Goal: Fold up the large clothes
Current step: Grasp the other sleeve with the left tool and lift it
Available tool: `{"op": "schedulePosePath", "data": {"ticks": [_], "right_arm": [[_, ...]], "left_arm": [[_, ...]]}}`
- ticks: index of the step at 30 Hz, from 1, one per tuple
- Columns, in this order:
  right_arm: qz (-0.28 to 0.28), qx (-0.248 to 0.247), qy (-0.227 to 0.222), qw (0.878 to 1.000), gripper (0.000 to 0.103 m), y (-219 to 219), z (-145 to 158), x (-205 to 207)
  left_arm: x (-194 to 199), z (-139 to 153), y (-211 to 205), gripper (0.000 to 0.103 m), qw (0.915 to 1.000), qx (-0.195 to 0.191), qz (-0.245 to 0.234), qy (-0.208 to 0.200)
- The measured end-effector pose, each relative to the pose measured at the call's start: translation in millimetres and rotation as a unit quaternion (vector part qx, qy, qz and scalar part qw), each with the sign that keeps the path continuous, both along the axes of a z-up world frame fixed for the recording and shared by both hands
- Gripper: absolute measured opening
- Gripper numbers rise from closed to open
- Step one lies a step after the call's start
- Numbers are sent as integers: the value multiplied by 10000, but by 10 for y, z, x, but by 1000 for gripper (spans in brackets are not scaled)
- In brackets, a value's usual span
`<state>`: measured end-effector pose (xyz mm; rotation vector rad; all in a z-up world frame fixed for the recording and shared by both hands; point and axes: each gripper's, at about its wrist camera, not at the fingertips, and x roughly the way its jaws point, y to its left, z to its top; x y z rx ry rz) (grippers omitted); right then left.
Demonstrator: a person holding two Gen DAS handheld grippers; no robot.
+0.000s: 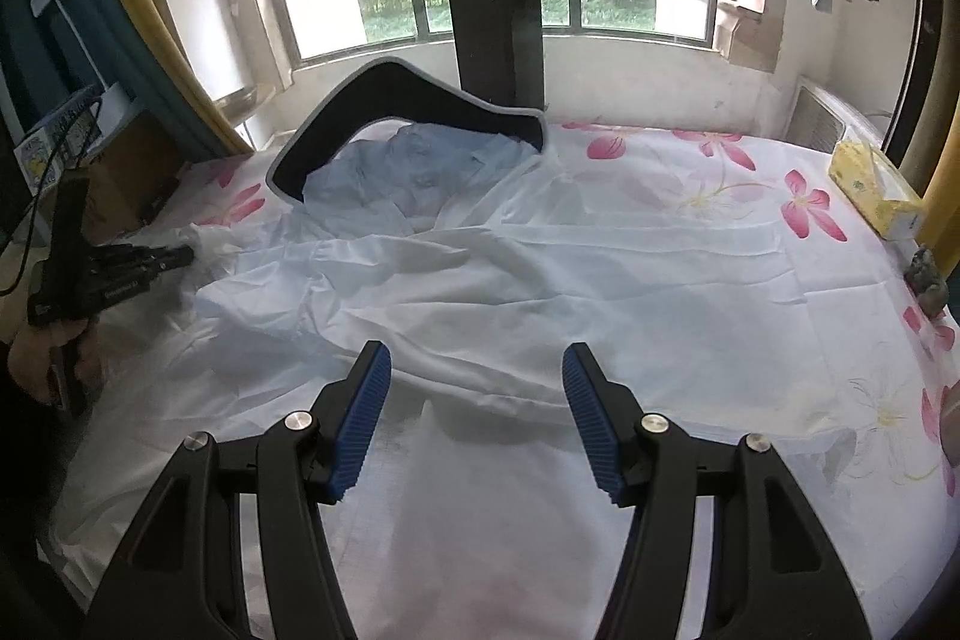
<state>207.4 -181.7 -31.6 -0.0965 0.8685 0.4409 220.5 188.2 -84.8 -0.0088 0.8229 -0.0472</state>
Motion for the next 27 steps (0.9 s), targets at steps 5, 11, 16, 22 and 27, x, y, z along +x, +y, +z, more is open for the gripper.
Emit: {"op": "schedulePosePath", "data": {"ticks": [5, 11, 16, 22, 27], "right_arm": [[-47, 83, 31, 9999, 60, -104, -16, -32], [-94, 199, 27, 9998, 60, -265, -22, -77], [-187, 286, 45, 9994, 60, -440, -41, -113], [-315, 437, 18, 9985, 60, -731, -36, -138], [-444, 507, 48, 9977, 60, -959, -75, -116]], "left_arm": [[-128, 331, -39, 6, 9995, -76, 80, -310], [-233, 683, -221, 6, 9977, -210, 49, -639], [-259, 935, -417, 6, 9951, -449, 19, -877], [-223, 1110, -711, 6, 9925, -662, -88, -1021], [-169, 1236, -1042, 6, 9911, -708, -277, -1092]]}}
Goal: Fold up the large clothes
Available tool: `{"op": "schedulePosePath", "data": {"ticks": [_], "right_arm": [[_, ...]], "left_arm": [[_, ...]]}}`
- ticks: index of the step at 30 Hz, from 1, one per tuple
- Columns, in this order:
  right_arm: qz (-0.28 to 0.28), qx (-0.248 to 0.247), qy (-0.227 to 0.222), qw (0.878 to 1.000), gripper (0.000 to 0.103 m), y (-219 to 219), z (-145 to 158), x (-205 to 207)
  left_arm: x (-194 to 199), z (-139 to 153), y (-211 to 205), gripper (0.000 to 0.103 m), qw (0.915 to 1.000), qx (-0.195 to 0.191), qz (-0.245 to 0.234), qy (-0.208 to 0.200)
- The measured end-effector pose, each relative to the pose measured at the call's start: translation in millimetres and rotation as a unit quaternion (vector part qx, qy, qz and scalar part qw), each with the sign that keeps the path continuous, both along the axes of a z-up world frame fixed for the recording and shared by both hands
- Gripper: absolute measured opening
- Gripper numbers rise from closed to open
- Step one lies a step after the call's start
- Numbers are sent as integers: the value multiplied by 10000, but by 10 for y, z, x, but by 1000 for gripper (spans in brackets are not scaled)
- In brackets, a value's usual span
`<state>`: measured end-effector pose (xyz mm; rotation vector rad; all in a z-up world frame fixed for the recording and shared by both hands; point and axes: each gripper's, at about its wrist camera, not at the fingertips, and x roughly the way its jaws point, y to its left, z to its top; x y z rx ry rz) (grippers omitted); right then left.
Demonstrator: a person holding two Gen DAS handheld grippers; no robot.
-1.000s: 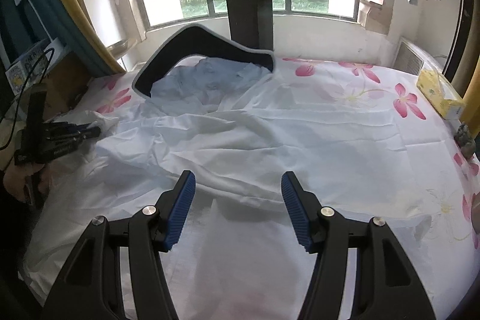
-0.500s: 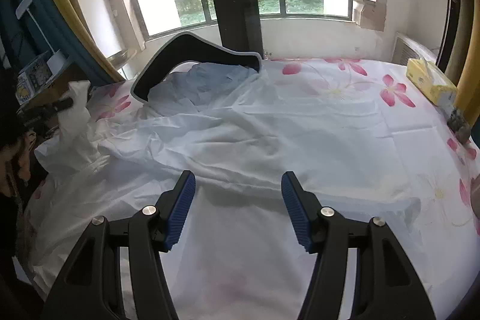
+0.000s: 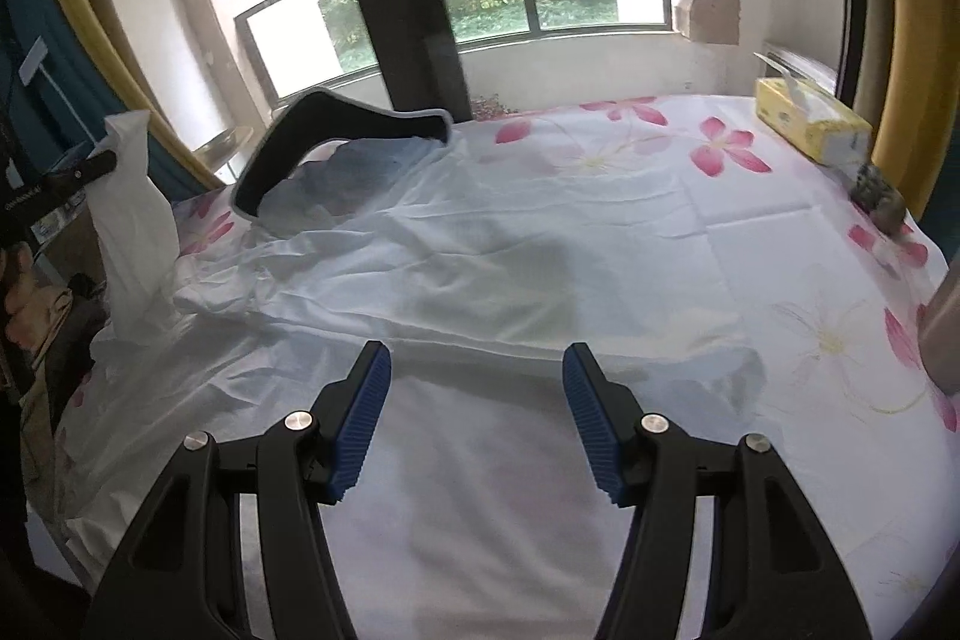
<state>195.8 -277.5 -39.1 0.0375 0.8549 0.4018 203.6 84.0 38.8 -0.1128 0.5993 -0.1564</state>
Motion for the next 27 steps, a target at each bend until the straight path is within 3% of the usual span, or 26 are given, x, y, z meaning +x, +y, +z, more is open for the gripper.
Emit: {"op": "schedulePosePath", "data": {"ticks": [12, 21, 27], "right_arm": [[-236, 178, 68, 9995, 60, -604, -57, 9], [-439, 264, 154, 9986, 60, -992, -156, 7], [-600, 296, 183, 9976, 60, -1230, -192, 6]], "left_arm": [[251, 100, -777, 6, 9989, 245, -390, 18], [525, 5, -1335, 6, 9968, 242, -727, 238], [754, -248, -1617, 6, 9937, -68, -936, 609]]}}
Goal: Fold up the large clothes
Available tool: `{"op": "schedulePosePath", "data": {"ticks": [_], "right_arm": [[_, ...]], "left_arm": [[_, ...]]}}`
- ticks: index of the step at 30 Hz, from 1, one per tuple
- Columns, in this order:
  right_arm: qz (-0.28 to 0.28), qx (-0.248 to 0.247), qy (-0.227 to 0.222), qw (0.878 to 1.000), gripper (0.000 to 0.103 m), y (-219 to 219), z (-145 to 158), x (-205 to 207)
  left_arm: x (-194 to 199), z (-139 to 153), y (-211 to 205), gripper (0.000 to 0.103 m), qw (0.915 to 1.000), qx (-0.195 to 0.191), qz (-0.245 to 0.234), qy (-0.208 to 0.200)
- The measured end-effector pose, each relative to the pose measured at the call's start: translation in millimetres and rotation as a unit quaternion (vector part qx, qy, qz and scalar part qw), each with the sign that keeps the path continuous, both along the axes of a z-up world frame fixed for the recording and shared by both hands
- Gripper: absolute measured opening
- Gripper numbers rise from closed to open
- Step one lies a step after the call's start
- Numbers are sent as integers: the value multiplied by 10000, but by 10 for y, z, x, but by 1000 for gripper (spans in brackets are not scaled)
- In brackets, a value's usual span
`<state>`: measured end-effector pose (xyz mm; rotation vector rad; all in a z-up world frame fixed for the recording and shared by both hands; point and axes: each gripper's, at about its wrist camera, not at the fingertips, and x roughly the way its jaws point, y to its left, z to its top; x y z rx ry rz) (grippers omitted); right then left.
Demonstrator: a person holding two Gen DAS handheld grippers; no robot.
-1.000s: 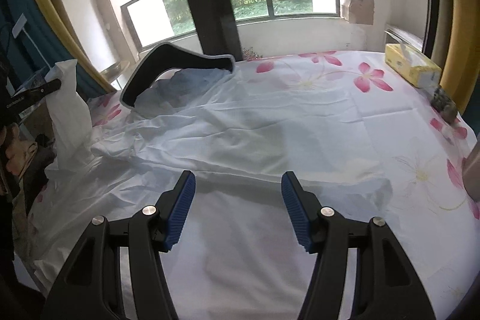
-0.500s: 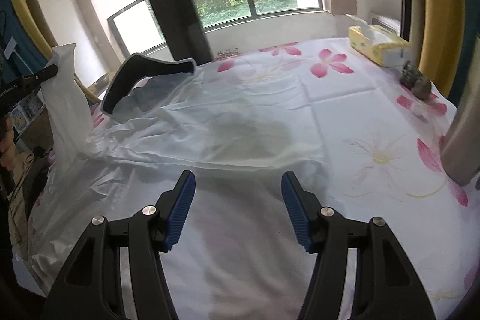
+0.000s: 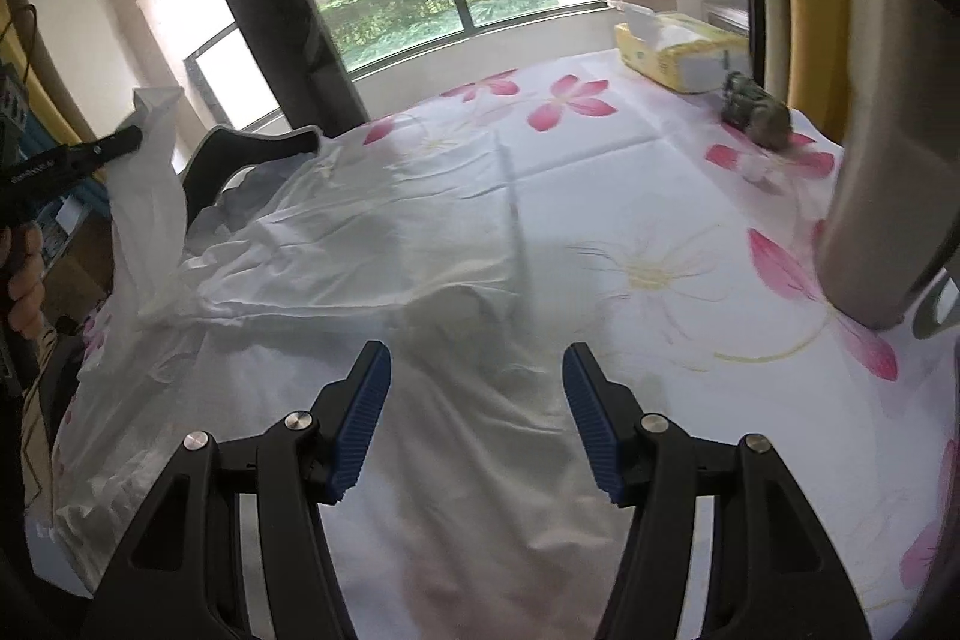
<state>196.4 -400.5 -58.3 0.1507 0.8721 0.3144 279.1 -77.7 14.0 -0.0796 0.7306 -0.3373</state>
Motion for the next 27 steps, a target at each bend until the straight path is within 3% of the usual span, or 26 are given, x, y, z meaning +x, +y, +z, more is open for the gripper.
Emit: {"op": "schedulePosePath", "data": {"ticks": [5, 7, 8, 9, 16, 22, 27], "right_arm": [[-171, -5, -11, 9999, 60, -139, 0, -2], [-209, -24, -4, 9998, 60, -161, 0, 3], [-225, -33, 2, 9997, 60, -163, -1, 6], [-241, -47, 8, 9997, 60, -166, -1, 7], [-133, -203, 34, 9997, 60, 0, 28, 42], [181, -387, 40, 9991, 60, 302, 60, 180], [669, -569, 73, 9961, 60, 675, 46, 397]], "left_arm": [[143, -289, -217, 6, 9980, -344, -263, 452], [162, -419, -291, 21, 9956, -525, -394, 670], [152, -472, -314, 40, 9941, -635, -451, 757], [131, -512, -332, 49, 9929, -713, -489, 813], [-205, -556, -71, 49, 9922, -770, -534, 821], [-575, -678, 764, 49, 9947, -530, 251, 849], [-903, -866, 1525, 49, 9868, -617, 1153, 960]]}}
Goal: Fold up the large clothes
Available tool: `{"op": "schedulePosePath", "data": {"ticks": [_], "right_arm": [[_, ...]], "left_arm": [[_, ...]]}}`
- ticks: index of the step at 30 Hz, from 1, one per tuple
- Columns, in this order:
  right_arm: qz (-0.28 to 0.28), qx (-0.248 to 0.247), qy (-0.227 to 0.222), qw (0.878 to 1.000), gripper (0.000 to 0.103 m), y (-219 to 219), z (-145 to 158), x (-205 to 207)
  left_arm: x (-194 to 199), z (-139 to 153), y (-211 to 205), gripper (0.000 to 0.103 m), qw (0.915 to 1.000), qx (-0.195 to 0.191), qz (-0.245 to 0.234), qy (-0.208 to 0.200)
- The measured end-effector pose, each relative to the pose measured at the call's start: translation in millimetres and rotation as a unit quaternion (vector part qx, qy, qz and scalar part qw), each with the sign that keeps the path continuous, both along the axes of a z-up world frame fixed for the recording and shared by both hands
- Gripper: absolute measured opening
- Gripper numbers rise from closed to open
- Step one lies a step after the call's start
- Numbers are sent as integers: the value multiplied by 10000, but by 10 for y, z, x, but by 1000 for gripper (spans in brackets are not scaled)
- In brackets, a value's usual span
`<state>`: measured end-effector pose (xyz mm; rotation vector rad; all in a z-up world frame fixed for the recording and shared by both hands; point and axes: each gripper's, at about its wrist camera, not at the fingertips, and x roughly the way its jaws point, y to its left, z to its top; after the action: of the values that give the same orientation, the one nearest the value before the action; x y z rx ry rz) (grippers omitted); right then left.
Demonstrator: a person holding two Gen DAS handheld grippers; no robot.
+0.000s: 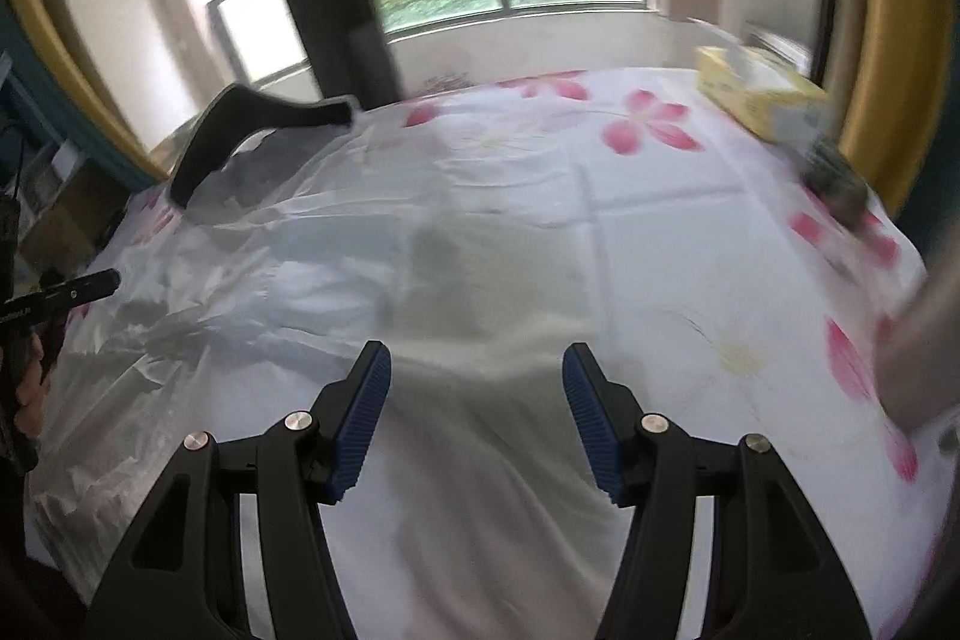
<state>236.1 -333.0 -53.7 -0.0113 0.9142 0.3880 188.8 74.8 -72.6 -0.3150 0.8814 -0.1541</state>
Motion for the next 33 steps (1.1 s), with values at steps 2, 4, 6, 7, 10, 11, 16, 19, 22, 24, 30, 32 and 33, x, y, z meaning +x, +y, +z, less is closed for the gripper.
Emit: {"op": "schedulePosePath", "data": {"ticks": [2, 4, 6, 7, 10, 11, 16, 19, 22, 24, 30, 32, 33], "right_arm": [[191, -41, 62, 9998, 60, 163, -31, 90], [346, -87, 126, 9993, 60, 318, -78, 167], [469, -111, 212, 9986, 60, 442, -133, 214], [502, -135, 262, 9983, 60, 505, -167, 251], [548, -67, 324, 9980, 59, 637, -212, 348], [550, -26, 332, 9979, 57, 670, -216, 378], [715, -159, 581, 9956, 6, 878, -403, 494], [826, -345, 394, 9952, 2, 931, -401, 453], [778, -591, 171, 9951, 2, 917, -369, 409], [665, -590, 180, 9959, 2, 860, -377, 422], [497, -568, 183, 9970, 5, 776, -350, 412], [521, -584, 177, 9968, 9, 774, -345, 395], [530, -583, 166, 9967, 12, 766, -334, 385]], "left_arm": [[-117, -69, 226, 49, 9995, -65, 310, 34], [-236, -141, 411, 49, 9983, -158, 557, 61], [-323, -225, 545, 49, 9967, -260, 760, 118], [-350, -268, 596, 49, 9959, -311, 841, 146], [-422, -399, 720, 49, 9936, -477, 992, 235], [-447, -408, 741, 49, 9937, -525, 982, 153], [-411, -398, 651, 49, 9963, -149, 837, 104], [-360, -377, 593, 49, 9968, 89, 774, 169], [-295, -372, 550, 50, 9974, 82, 699, 183], [-243, -362, 508, 50, 9975, 100, 656, 234], [-136, -319, 497, 50, 9964, 218, 710, 416], [-123, -262, 480, 50, 9965, 291, 692, 373], [-109, -229, 475, 50, 9968, 304, 659, 340]]}}
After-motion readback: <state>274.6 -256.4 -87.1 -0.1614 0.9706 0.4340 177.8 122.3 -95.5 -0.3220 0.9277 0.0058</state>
